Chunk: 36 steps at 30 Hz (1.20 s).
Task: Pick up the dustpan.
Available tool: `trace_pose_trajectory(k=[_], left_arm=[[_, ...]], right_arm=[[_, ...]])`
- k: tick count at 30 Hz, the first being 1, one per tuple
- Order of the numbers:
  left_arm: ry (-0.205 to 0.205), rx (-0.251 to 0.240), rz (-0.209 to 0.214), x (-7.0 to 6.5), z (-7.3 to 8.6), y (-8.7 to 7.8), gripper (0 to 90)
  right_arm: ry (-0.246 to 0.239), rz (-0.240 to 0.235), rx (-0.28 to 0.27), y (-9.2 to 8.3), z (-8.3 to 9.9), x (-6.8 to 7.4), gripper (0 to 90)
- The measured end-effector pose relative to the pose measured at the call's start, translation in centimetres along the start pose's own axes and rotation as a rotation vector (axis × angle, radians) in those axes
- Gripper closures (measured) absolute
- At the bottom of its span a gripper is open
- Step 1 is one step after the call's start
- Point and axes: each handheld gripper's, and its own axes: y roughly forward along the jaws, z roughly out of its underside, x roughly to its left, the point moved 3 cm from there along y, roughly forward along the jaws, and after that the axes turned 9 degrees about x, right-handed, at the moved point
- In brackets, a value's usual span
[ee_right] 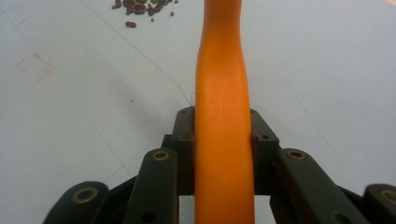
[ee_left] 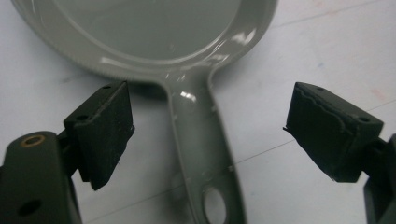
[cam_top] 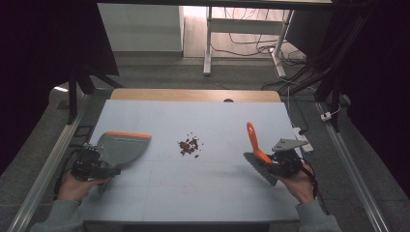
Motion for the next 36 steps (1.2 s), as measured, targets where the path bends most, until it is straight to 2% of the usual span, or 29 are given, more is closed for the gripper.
trace_pose_trajectory(k=[7,12,21,28,33,36], left_arm=[[-0.026,0.053,0.008,0.2,0.8,1.3,15.7],[-0.036,0.064,0.014,0.5,0.8,1.8,15.4],[-0.045,0.056,0.022,0.7,0.8,1.9,15.4],[-0.056,0.049,0.017,0.9,0.7,2.2,17.2],[-0.07,0.048,0.011,1.1,0.6,2.7,23.7],[-0.094,0.028,0.006,1.4,0.4,2.8,28.8]], right_arm=[[-0.002,0.002,0.009,0.2,0.2,-0.1,70.1],[-0.001,0.002,0.007,0.1,0.1,-0.1,70.1],[-0.007,0.004,0.024,0.5,0.2,0.0,70.1],[-0.005,0.006,0.018,0.4,0.1,0.0,70.1],[-0.005,0.011,0.024,0.5,0.2,-0.1,70.1],[-0.01,0.013,0.028,0.6,0.2,0.0,70.1]])
